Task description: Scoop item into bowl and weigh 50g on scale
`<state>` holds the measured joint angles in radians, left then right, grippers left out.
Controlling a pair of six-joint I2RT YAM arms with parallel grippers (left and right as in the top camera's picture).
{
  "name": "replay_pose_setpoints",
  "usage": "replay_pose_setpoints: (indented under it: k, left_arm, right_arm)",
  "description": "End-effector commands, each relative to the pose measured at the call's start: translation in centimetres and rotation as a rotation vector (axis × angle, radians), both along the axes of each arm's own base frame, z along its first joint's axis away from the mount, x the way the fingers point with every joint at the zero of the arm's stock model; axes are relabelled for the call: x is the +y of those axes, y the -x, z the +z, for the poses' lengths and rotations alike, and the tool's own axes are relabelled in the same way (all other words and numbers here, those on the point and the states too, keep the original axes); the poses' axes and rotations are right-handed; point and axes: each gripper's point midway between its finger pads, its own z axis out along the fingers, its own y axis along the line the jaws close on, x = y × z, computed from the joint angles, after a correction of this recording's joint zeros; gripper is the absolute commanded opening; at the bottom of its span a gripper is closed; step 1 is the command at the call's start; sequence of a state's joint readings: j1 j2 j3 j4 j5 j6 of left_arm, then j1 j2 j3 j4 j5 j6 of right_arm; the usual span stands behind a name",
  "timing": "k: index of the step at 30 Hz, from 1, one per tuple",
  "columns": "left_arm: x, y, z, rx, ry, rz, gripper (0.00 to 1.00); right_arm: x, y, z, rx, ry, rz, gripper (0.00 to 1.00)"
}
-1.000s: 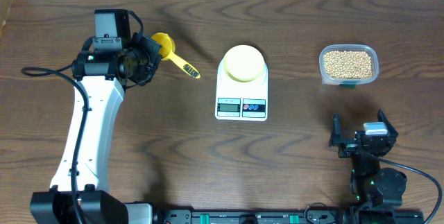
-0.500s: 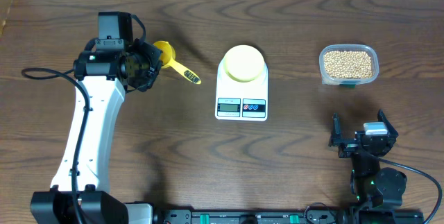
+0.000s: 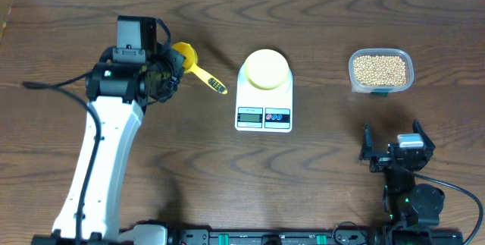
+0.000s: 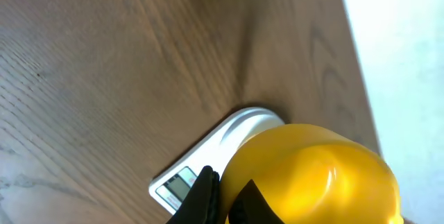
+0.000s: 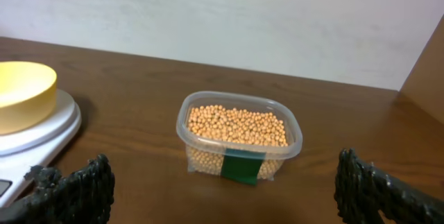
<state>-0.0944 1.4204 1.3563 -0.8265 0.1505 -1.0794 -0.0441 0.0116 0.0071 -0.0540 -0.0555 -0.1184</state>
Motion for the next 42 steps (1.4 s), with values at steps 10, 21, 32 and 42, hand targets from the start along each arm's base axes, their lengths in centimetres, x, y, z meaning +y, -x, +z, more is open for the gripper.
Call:
replay_pose_setpoints:
  k: [10,21,32,42]
  left_arm:
    - [-1.5,-0.6,-0.1,-0.005,0.028,0.095,0.08]
    - [-1.8,-0.6,-0.2,0.015,0.093,0.188,0.07]
    - [-3.9,-0.9,-0.3,0.008,0.118,0.199,0.07]
    - [-5.7,-1.9,-0.3,-0.033,0.116,0.180,0.08]
  right_arm:
    - [8.0,2.2,4.7,-0.088,-0.398,0.491,0.99]
    - [11.0,2.7,10.7,0.005,-0.501,0.706,0.99]
    - [15.2,-2.6,15.8,0.316,-0.609,1.009,0.99]
    - [22.6,-8.4,13.7,0.572,-0.697,1.148,0.99]
